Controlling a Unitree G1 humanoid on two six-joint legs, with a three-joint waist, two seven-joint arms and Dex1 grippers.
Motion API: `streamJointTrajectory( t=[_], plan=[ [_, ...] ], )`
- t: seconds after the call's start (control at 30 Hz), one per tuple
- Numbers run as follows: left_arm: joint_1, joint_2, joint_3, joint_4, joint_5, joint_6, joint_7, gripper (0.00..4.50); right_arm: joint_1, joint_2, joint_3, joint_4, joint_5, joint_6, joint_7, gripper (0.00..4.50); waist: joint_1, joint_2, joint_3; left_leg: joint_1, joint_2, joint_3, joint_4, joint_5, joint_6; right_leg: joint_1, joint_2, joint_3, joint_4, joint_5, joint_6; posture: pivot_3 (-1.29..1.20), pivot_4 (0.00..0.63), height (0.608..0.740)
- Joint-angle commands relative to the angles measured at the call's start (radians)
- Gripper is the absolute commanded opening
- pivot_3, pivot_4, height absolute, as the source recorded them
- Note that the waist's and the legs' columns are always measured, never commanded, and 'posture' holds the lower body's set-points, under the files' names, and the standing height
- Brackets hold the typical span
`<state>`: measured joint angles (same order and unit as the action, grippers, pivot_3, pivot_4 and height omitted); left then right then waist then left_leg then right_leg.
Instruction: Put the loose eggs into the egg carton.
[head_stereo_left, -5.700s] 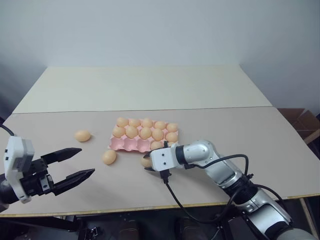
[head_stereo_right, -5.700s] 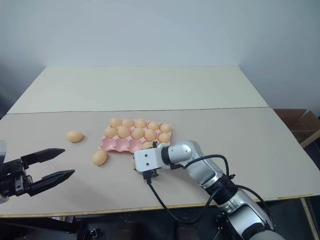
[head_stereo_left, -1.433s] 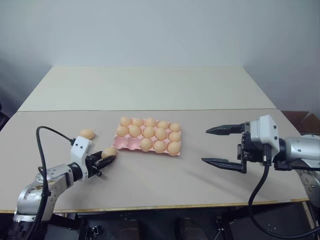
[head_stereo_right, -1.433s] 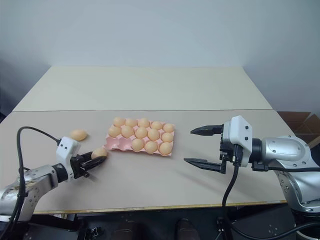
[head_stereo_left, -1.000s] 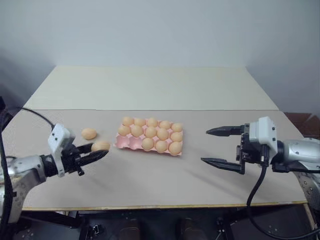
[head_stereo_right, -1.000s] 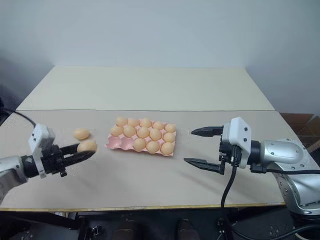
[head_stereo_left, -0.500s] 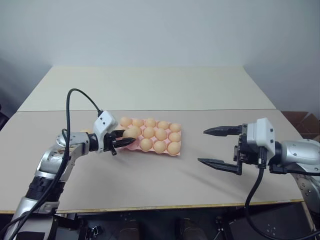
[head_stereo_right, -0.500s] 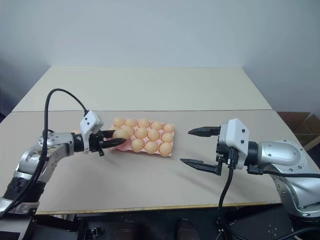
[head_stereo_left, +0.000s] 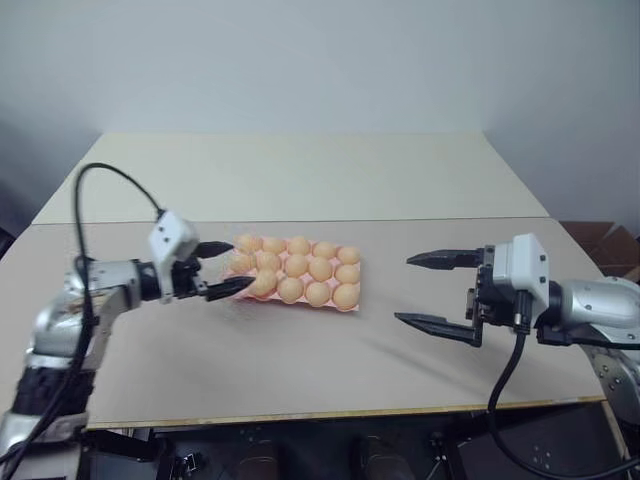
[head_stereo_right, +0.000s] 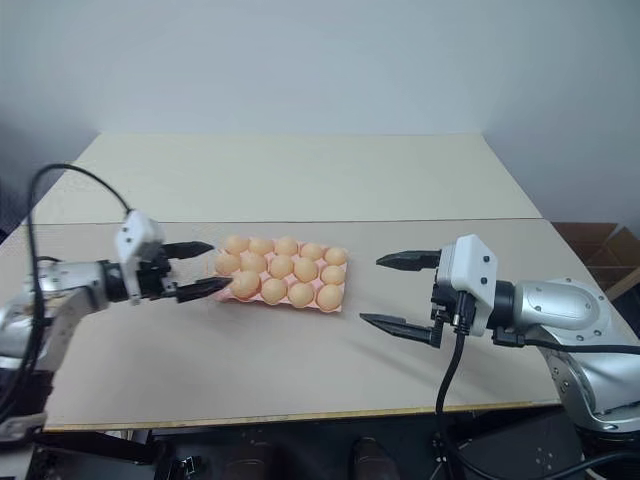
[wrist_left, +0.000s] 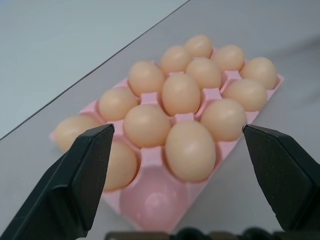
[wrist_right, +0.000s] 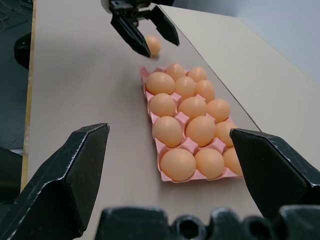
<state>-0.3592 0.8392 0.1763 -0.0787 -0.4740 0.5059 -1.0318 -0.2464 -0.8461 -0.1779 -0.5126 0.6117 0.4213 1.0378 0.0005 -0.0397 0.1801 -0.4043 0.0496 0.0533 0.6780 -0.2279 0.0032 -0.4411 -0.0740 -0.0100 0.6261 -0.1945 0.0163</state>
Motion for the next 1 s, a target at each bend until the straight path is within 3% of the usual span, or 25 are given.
streamJointTrajectory(
  t=[0.03,0.17,0.33,0.53,0.67,1.0],
  plan=[
    [0.112,0.077,0.167,-0.115,-0.035,-0.001,-0.021,4.47,-0.025,-0.001,-0.017,0.017,0.006,-0.038,0.018,4.5,-0.002,0.0,0.0,0.0,0.0,0.0,0.0,0.0,0.0,0.0,0.0,0.0,0.0,0.0,0.0,0.0,0.15,0.74],
    [0.292,0.107,0.386,-0.214,-0.086,0.03,-0.025,4.47,-0.038,-0.002,-0.006,0.052,-0.008,-0.063,0.038,4.5,-0.003,0.0,0.0,0.0,0.0,0.001,0.0,0.0,0.0,-0.001,-0.002,0.0,0.0,-0.003,-0.005,0.0,0.15,0.74],
    [0.551,0.074,0.703,-0.388,-0.199,0.157,-0.047,4.47,-0.041,0.002,-0.004,0.102,-0.013,-0.087,0.063,4.5,-0.003,0.0,0.0,0.0,0.001,0.002,0.0,0.0,0.0,-0.001,-0.002,0.0,-0.001,-0.004,-0.006,0.0,0.15,0.74],
    [0.735,0.022,0.909,-0.497,-0.316,0.277,-0.029,4.47,-0.069,0.009,0.011,0.148,-0.013,-0.094,0.088,4.5,0.003,0.0,0.0,0.002,0.001,0.001,0.0,0.0,0.0,-0.001,-0.002,-0.001,0.0,-0.004,-0.006,0.0,0.15,0.74],
    [0.783,-0.015,0.945,-0.552,-0.353,0.295,0.032,4.47,-0.085,0.01,0.022,0.172,-0.022,-0.098,0.102,4.5,0.004,0.0,0.0,0.002,0.001,0.002,0.0,0.0,-0.001,-0.001,-0.002,0.0,0.0,-0.004,-0.007,0.0,0.15,0.74],
    [0.754,-0.022,0.902,-0.57,-0.396,0.281,0.168,4.47,-0.128,0.016,0.043,0.203,-0.032,-0.103,0.109,4.5,0.006,0.0,0.0,0.001,0.001,0.002,0.0,0.0,-0.001,-0.001,-0.002,0.0,0.0,-0.004,-0.007,0.0,0.15,0.74]
  ],
)
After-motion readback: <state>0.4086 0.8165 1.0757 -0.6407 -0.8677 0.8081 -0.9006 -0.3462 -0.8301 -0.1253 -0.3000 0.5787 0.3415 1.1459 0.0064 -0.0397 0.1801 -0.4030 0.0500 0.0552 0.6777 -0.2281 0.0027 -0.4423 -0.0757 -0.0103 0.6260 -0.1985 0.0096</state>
